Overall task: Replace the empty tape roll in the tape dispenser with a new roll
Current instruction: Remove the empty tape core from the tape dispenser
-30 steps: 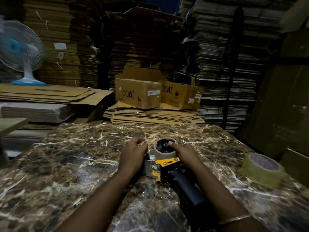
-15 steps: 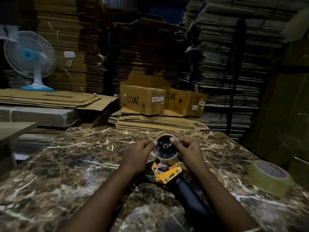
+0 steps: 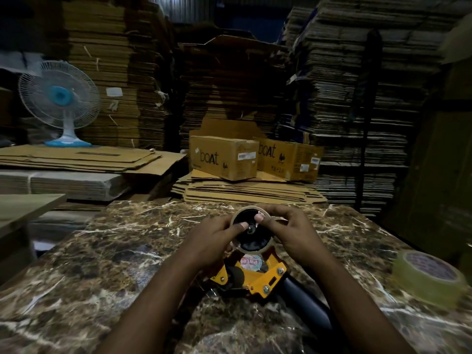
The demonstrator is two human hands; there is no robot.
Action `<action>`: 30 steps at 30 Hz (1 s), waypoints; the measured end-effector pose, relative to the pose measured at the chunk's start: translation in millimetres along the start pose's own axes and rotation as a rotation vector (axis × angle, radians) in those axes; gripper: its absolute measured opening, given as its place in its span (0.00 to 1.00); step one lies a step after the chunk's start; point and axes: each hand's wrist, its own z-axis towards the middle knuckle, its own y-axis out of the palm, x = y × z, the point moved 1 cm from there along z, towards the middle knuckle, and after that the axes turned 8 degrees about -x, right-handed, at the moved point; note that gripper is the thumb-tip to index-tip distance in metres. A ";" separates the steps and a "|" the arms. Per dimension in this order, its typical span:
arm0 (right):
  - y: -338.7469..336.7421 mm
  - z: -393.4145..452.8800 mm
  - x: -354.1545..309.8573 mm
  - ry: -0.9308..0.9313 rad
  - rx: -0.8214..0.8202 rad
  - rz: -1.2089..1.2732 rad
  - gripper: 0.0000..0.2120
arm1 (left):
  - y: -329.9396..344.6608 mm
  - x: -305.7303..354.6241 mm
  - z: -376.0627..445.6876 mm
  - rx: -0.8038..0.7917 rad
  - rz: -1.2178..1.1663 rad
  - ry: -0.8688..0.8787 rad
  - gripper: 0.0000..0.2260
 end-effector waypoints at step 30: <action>11.6 -15.0 0.5 0.101 0.276 -0.206 0.09 | 8.1 -4.7 11.5 0.079 -0.233 -0.094 0.15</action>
